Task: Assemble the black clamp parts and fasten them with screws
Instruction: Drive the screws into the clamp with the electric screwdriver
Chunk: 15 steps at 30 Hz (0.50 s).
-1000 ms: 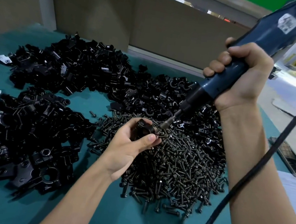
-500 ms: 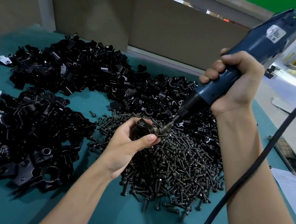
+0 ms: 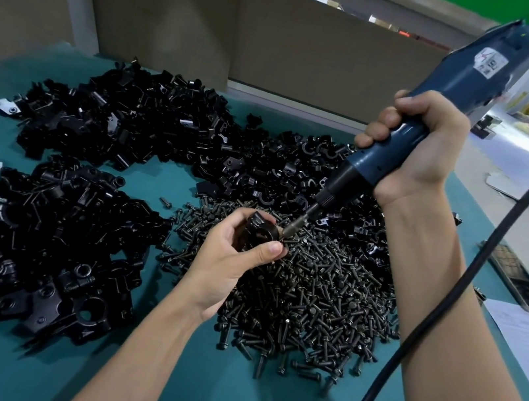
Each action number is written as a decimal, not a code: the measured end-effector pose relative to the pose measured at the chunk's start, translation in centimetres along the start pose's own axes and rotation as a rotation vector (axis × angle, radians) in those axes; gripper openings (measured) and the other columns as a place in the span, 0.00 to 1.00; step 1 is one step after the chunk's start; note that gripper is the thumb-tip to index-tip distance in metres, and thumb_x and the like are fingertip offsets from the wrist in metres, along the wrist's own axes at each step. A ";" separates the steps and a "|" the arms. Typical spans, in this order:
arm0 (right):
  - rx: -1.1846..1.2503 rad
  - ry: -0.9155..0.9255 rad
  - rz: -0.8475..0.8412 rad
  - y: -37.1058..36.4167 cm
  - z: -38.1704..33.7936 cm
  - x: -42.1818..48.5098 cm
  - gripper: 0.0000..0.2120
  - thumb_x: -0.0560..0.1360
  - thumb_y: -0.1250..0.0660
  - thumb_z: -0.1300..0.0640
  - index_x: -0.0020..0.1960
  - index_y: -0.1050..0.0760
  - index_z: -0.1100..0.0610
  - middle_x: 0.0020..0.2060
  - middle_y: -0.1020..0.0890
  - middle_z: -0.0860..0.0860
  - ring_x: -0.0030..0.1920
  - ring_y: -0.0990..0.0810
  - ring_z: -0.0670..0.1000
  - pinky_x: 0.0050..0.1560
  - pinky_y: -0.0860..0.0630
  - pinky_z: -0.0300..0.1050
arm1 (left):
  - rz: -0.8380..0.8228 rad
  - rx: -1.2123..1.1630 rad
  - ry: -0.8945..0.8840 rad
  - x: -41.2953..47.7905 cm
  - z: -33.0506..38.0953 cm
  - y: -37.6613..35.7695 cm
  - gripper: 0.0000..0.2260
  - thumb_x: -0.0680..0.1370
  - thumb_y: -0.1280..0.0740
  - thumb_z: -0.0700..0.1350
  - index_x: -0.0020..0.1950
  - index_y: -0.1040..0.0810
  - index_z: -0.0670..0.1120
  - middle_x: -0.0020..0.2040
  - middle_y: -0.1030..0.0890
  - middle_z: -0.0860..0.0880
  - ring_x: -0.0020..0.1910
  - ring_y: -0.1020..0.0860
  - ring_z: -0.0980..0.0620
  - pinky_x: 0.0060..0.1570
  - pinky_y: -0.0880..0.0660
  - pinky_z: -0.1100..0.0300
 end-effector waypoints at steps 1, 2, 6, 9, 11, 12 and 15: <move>0.001 0.000 0.001 0.0 -0.1 0.0 0.06 0.70 0.41 0.64 0.36 0.31 0.56 0.26 0.30 0.49 0.24 0.34 0.47 0.28 0.32 0.38 | 0.005 0.004 -0.005 0.0 0.0 0.0 0.16 0.65 0.19 0.46 0.49 0.17 0.54 0.47 0.16 0.51 0.54 0.16 0.43 0.67 0.27 0.42; 0.002 -0.001 0.001 -0.1 -0.1 0.0 0.06 0.70 0.41 0.64 0.36 0.31 0.56 0.26 0.30 0.49 0.24 0.34 0.47 0.28 0.32 0.38 | 0.012 0.008 -0.006 0.0 0.1 0.0 0.17 0.63 0.19 0.48 0.49 0.17 0.53 0.48 0.16 0.50 0.55 0.17 0.40 0.68 0.27 0.41; 0.004 -0.007 0.012 -0.1 -0.1 -0.1 0.07 0.70 0.41 0.64 0.36 0.31 0.55 0.26 0.30 0.49 0.24 0.34 0.47 0.28 0.32 0.38 | 0.035 0.008 0.000 0.0 0.0 0.1 0.19 0.61 0.19 0.50 0.50 0.17 0.54 0.54 0.18 0.45 0.61 0.21 0.33 0.69 0.29 0.40; 0.011 -0.012 0.024 -0.2 -0.2 -0.1 0.08 0.71 0.42 0.65 0.35 0.31 0.55 0.25 0.31 0.49 0.24 0.34 0.47 0.27 0.32 0.38 | 0.016 -0.009 -0.006 0.0 0.1 0.2 0.18 0.63 0.17 0.47 0.49 0.17 0.53 0.50 0.16 0.48 0.56 0.18 0.37 0.66 0.25 0.44; 0.012 -0.012 0.026 -0.3 -0.2 -0.1 0.08 0.71 0.42 0.65 0.35 0.31 0.55 0.25 0.31 0.49 0.24 0.34 0.47 0.27 0.32 0.38 | 0.002 -0.024 -0.007 0.0 0.1 0.2 0.17 0.65 0.18 0.44 0.50 0.17 0.52 0.48 0.15 0.49 0.50 0.16 0.42 0.64 0.24 0.47; 0.008 -0.010 0.025 -0.3 -0.2 -0.2 0.08 0.71 0.42 0.65 0.35 0.31 0.55 0.25 0.31 0.49 0.24 0.34 0.47 0.27 0.32 0.38 | 0.002 -0.027 -0.007 0.0 0.0 0.2 0.17 0.65 0.19 0.44 0.51 0.17 0.52 0.47 0.15 0.48 0.49 0.15 0.43 0.63 0.23 0.48; -0.010 -0.001 0.019 -0.4 -0.2 -0.3 0.07 0.70 0.41 0.65 0.36 0.31 0.56 0.25 0.31 0.49 0.24 0.34 0.48 0.27 0.32 0.38 | 0.007 -0.042 -0.007 -0.1 0.0 0.1 0.17 0.63 0.20 0.45 0.51 0.16 0.52 0.47 0.15 0.48 0.48 0.15 0.44 0.63 0.23 0.48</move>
Point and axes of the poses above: each hand's wrist, its own x-axis towards the middle knuckle, its own y-axis out of the back of the hand, z = x × y, the point moved 3 cm from there along x, towards the middle knuckle
